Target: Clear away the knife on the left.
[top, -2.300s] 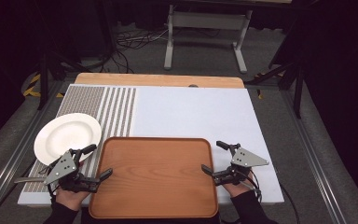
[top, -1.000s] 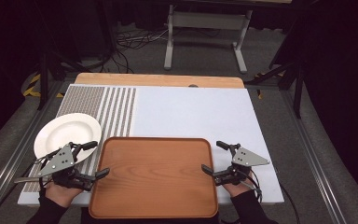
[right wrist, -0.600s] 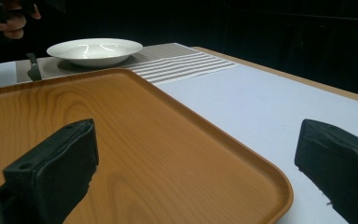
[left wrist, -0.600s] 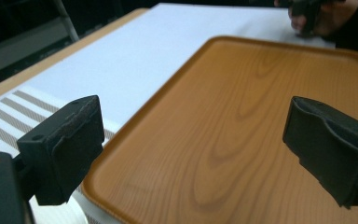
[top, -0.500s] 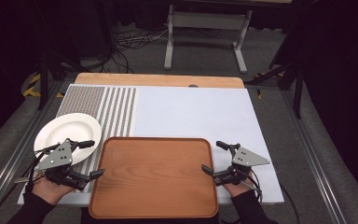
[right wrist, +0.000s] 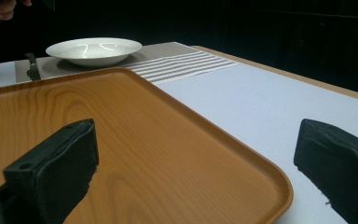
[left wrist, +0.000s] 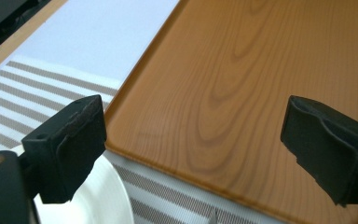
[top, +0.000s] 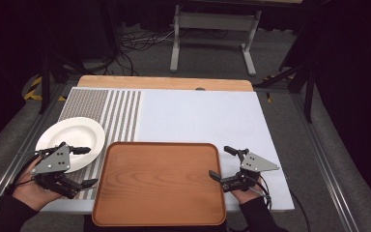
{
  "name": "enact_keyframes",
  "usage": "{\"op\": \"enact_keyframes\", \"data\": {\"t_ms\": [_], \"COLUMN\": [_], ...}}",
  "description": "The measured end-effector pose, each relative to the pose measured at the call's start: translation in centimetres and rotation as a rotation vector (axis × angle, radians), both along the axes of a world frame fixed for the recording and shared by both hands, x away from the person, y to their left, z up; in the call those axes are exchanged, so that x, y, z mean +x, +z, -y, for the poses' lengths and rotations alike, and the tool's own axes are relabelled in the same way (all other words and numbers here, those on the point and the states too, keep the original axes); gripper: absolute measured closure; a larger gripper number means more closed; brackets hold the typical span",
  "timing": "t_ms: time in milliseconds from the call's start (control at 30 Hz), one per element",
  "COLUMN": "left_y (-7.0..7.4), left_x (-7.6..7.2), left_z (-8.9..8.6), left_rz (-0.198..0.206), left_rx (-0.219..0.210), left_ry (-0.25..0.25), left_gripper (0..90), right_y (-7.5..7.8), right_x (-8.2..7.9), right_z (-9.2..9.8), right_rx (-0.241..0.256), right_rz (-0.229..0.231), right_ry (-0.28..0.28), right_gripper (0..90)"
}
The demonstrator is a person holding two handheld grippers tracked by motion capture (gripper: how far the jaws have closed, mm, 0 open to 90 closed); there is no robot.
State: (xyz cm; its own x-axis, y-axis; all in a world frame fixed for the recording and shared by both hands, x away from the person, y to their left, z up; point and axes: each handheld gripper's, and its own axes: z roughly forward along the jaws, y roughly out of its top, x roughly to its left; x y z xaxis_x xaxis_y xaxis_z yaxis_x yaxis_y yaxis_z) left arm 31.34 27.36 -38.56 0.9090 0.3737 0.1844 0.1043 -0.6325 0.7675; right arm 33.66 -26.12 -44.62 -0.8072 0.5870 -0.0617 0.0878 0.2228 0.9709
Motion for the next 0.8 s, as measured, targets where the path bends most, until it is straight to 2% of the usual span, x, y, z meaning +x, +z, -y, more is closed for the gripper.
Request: {"op": "enact_keyframes", "data": {"t_ms": [200, 233, 267, 433, 800], "left_y": [0.2, 0.2, 0.3, 0.1, -0.3], "left_x": [0.0, 0.0, 0.0, 0.2, 0.4], "left_z": [-0.5, -0.5, -0.7, -1.2, -1.9], "left_rz": [-0.017, -0.017, -0.028, -0.056, -0.109], "left_rx": [0.095, 0.095, 0.123, 0.163, 0.245], "left_ry": [-0.017, -0.017, -0.022, -0.050, -0.071], "left_gripper": [9.2, 9.5, 9.7, 10.8, 13.4], "right_y": [0.0, 0.0, 0.0, 0.0, 0.0], "right_x": [0.0, 0.0, 0.0, 0.0, 0.0], "right_z": [0.0, 0.0, 0.0, 0.0, 0.0], "right_rx": [0.000, -0.001, -0.001, 0.001, -0.005], "right_rz": [-0.002, -0.003, -0.005, -0.005, -0.006], "right_ry": [0.002, 0.001, 0.002, 0.002, 0.005], "right_gripper": [0.4, 0.5, 0.5, 0.6, 0.7]}}
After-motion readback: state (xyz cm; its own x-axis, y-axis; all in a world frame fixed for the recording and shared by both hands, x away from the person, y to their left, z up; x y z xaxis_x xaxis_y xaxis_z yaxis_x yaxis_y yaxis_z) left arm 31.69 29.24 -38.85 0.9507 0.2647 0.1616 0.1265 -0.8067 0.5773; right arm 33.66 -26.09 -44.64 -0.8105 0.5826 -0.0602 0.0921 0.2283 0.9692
